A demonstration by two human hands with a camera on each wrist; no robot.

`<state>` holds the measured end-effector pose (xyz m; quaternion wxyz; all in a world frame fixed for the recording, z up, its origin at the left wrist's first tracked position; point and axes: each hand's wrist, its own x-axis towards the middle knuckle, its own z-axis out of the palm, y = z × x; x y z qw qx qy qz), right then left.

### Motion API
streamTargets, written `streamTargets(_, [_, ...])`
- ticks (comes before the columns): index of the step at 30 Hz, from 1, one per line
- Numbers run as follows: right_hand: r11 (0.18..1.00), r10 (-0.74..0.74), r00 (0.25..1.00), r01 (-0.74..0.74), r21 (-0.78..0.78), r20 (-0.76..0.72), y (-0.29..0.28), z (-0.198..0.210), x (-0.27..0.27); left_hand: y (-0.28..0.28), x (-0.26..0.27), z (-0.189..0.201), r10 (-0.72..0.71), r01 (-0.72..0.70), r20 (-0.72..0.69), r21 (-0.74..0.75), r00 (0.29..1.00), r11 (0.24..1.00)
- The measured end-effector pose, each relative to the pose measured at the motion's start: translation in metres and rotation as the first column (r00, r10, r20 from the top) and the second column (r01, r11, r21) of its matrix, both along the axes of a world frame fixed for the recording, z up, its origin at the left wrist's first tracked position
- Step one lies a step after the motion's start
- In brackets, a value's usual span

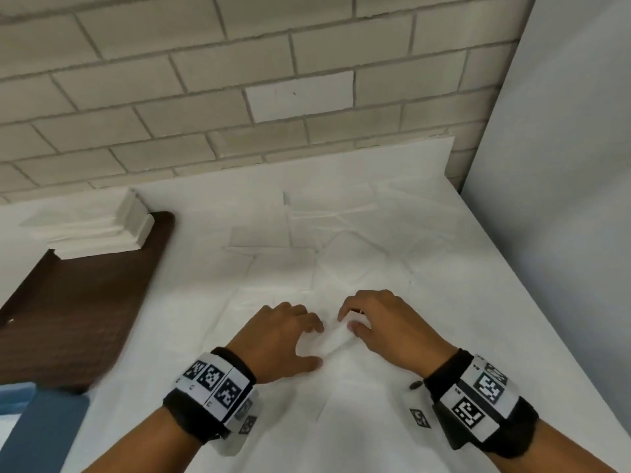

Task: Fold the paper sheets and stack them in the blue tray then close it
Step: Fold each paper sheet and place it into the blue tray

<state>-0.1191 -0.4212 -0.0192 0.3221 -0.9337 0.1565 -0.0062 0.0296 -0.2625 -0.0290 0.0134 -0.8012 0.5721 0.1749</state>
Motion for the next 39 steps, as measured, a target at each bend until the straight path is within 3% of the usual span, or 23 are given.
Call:
streamTargets(4, [0.988, -0.033, 0.991, 0.014, 0.153, 0.128, -0.016, 0.015, -0.003, 0.006, -0.002, 0.009, 0.036, -0.040, -0.028, -0.195, 0.999, 0.980])
streamTargets(7, [0.983, -0.076, 0.971, 0.035, 0.178, 0.226, -0.026, 0.024, -0.003, 0.013, 0.002, 0.018, 0.126, -0.166, -0.140, -0.330, 0.982, 0.929])
streamTargets(11, [0.969, -0.140, 0.933, 0.060, 0.241, 0.332, -0.036, 0.040, -0.003, 0.022, 0.008, 0.037, 0.249, -0.372, -0.299, -0.487, 0.921, 0.790])
streamTargets(16, [0.973, -0.101, 0.943, 0.026, 0.230, 0.317, -0.044, 0.056, -0.006, 0.028, 0.022, 0.048, 0.408, -0.604, -0.448, -0.538, 0.795, 0.587])
streamTargets(21, [0.971, -0.049, 0.971, -0.008, 0.240, 0.232, -0.041, 0.046, -0.004, 0.031, 0.031, 0.042, 0.500, -0.681, -0.463, -0.468, 0.732, 0.564])
streamTargets(27, [0.965, 0.009, 0.961, -0.081, 0.249, 0.278, -0.038, 0.055, 0.002, 0.024, 0.032, 0.087, 0.468, -0.579, -0.390, -0.720, 0.793, 0.381])
streamTargets(29, [0.957, 0.073, 0.952, -0.151, 0.249, 0.296, -0.036, 0.065, 0.004, 0.014, 0.025, 0.098, 0.416, -0.536, -0.370, -0.732, 0.831, 0.420])
streamTargets(31, [0.946, 0.132, 0.941, -0.213, 0.245, 0.310, -0.035, 0.075, 0.008, 0.000, 0.014, 0.099, 0.355, -0.577, -0.455, -0.639, 0.817, 0.509])
streamTargets(33, [0.937, 0.178, 0.930, -0.260, 0.233, 0.323, -0.033, 0.082, 0.013, -0.012, -0.003, 0.091, 0.300, -0.675, -0.653, -0.450, 0.695, 0.585])
streamTargets(36, [0.943, 0.196, 0.907, -0.279, 0.183, 0.373, -0.034, 0.086, 0.022, -0.023, -0.020, 0.074, 0.192, -0.751, -0.918, -0.150, 0.348, 0.643])
streamTargets(38, [0.961, 0.193, 0.899, -0.254, 0.109, 0.394, -0.038, 0.083, 0.027, -0.022, -0.026, 0.065, 0.135, -0.749, -0.974, -0.048, 0.182, 0.660])
streamTargets(39, [0.968, 0.188, 0.899, -0.237, 0.079, 0.396, -0.040, 0.080, 0.029, -0.022, -0.028, 0.061, 0.120, -0.760, -0.982, -0.035, 0.148, 0.648])
